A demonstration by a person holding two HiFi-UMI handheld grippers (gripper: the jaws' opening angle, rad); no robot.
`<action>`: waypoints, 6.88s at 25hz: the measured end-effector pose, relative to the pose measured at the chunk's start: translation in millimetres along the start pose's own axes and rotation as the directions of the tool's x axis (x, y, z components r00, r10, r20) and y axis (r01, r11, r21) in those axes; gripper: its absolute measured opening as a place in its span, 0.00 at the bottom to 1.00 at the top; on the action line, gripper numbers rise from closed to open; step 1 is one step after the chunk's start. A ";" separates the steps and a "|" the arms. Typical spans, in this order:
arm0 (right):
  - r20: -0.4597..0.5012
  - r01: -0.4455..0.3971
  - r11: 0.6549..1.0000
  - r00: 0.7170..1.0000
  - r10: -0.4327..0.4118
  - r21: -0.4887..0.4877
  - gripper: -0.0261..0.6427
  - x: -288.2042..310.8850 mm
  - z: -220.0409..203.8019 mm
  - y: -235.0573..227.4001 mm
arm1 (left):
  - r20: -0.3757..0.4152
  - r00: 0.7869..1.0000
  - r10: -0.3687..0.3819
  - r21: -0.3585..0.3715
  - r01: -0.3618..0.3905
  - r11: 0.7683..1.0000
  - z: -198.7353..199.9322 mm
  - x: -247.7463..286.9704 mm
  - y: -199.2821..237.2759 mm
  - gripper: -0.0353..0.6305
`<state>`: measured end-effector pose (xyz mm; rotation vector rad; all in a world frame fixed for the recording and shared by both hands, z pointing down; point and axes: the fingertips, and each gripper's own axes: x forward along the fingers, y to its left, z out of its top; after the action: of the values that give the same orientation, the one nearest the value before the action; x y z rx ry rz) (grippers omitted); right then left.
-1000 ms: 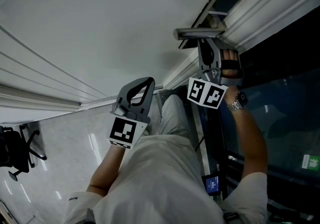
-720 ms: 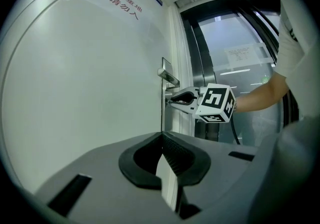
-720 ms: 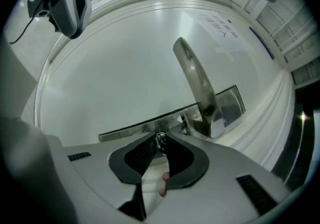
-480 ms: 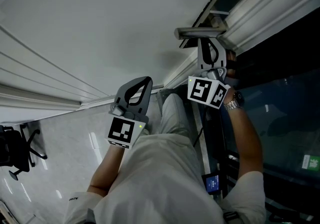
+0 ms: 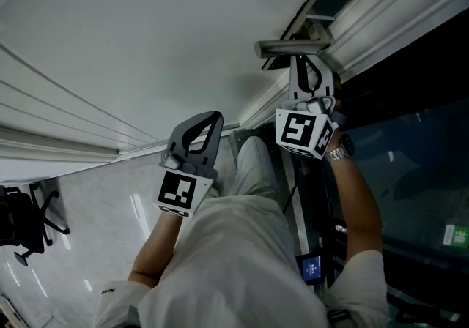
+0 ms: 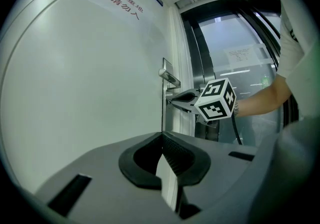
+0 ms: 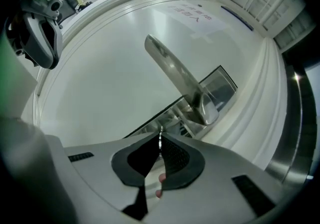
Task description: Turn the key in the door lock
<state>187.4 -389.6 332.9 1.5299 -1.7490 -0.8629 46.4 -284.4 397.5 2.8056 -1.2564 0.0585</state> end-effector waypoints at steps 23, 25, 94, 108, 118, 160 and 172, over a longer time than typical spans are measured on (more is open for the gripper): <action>0.046 -0.109 0.533 0.990 0.130 0.839 0.06 3.2 -10.2 -14.2 | 0.007 1.000 -0.014 0.013 0.014 1.000 2.7 4.8 -9.9 0.06; 0.063 -0.120 0.433 0.988 0.143 0.894 0.06 3.4 -12.0 -14.9 | 0.000 1.000 -0.012 0.006 0.012 1.000 1.4 5.2 -10.9 0.06; -0.057 -0.029 0.957 0.998 0.013 -0.288 0.27 -8.2 -0.6 8.0 | -0.001 0.999 -0.033 -0.001 0.033 0.999 -2.1 9.9 -18.3 0.06; -0.056 -0.010 0.966 0.998 -0.004 -0.258 0.10 -1.5 -1.0 7.2 | -0.007 1.000 -0.016 -0.013 0.015 1.000 -3.2 6.8 -12.0 0.06; -0.062 0.002 0.981 0.998 -0.014 -0.195 0.07 -0.1 -1.7 4.6 | -0.001 1.000 -0.023 -0.001 0.023 1.000 -2.2 8.6 -11.2 0.06; 0.041 -0.083 0.251 0.985 0.168 0.965 0.06 3.8 -15.6 -13.3 | -0.014 0.999 -0.029 -0.010 0.029 1.000 -7.2 15.8 -15.7 0.06; 0.124 -0.091 -0.187 0.977 0.173 0.978 0.06 5.1 -20.4 -13.3 | -0.016 1.000 -0.027 -0.017 0.027 0.999 -7.8 15.8 -14.8 0.06</action>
<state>211.1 -397.3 333.9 2.0042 -2.6055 1.2487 67.9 -285.7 405.5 2.8011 -1.2097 0.0693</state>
